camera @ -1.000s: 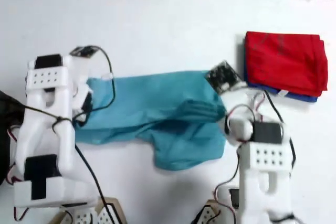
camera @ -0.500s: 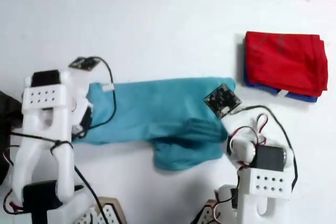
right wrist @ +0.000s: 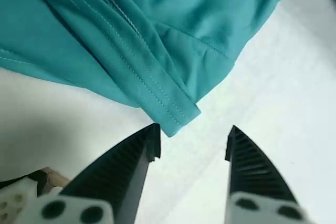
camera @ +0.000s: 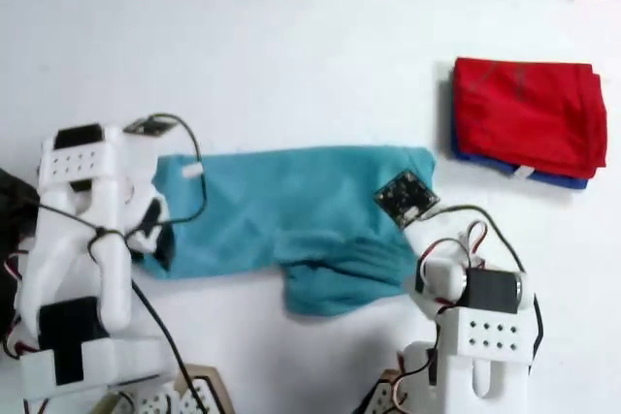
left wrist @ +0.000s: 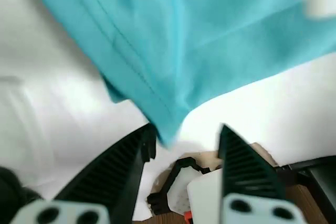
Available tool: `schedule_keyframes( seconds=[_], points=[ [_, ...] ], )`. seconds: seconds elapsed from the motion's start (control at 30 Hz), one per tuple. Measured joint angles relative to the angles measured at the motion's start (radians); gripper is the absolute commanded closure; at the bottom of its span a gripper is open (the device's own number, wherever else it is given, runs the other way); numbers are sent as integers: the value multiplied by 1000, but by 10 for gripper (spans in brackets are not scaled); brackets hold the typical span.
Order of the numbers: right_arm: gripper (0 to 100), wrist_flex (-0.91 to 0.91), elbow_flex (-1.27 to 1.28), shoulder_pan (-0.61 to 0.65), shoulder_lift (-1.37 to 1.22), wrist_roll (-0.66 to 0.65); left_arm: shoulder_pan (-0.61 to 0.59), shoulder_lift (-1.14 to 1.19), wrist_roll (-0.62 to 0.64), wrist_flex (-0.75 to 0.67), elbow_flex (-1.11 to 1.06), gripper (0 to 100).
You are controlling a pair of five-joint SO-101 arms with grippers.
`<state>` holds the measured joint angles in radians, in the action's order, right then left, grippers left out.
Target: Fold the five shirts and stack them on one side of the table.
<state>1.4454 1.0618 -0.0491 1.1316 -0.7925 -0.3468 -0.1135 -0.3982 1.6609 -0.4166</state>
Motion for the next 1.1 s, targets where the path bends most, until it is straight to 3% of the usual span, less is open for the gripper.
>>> schedule_keyframes(
  seconds=[0.13, 0.2, 0.23, 0.3, 0.53, 0.87, 1.1],
  points=[
    [843, 54, -163, 0, 0, 0, 2, 0, 0, 78, 166, 778],
    [981, 44, -236, 0, 0, 0, 0, -2, 0, 94, 258, 891],
    [985, 20, -252, 0, 0, 3, 0, -2, 3, 97, 301, 981],
    [965, -54, -261, 2, 0, 44, 2, -2, 40, 97, 371, 946],
    [980, -288, -255, 143, -137, 196, 84, 199, 127, 74, 516, 976],
    [980, -684, -255, 222, -772, 285, 95, 706, 158, -5, 756, 976],
    [980, -741, -431, 195, -1165, 285, 43, 967, 160, 11, 1013, 976]
  ],
)
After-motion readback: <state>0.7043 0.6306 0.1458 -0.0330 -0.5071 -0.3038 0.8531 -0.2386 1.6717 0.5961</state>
